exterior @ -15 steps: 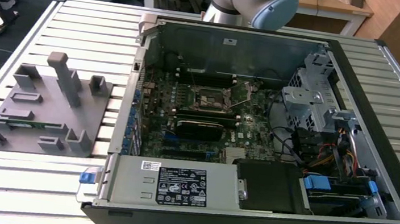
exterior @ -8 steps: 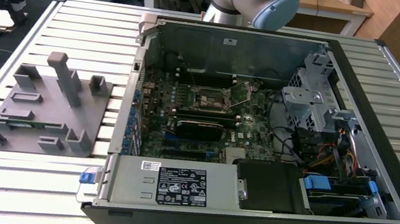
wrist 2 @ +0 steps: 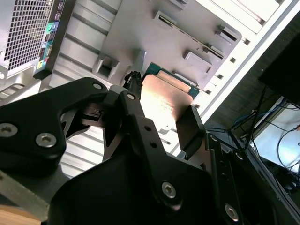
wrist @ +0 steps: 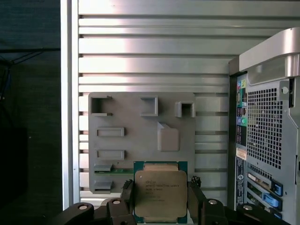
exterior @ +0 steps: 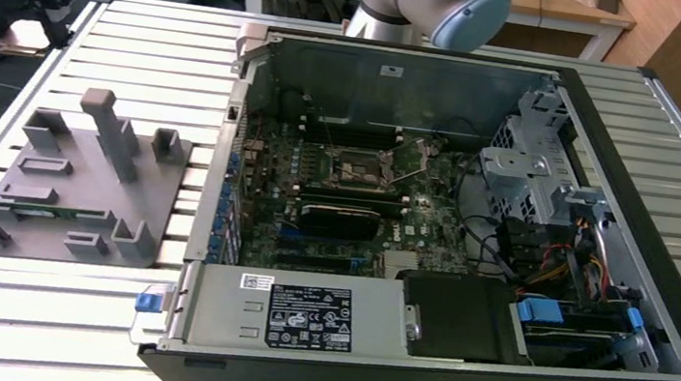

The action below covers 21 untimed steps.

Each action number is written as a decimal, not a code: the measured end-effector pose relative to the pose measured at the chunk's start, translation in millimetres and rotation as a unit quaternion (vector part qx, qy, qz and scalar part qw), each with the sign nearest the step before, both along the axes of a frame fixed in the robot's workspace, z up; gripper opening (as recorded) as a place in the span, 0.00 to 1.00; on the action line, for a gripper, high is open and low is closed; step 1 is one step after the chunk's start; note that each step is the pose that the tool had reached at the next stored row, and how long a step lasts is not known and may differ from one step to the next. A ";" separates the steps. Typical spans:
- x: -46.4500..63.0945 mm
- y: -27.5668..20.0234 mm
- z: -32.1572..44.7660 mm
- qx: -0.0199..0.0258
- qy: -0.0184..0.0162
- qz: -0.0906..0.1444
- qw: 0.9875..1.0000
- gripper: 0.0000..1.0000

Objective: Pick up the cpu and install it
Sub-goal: 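Pick up the cpu and move it towards the insertion slot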

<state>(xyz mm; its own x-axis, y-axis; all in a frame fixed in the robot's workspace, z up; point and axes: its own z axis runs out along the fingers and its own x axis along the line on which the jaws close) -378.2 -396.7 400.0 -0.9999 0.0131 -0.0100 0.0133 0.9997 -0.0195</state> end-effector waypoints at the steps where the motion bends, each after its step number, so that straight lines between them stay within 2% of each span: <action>1: 2.4 0.0 0.0 0.000 0.000 0.000 1.000 0.54; 21: 28.9 0.0 -0.1 0.000 0.000 0.000 1.000 0.54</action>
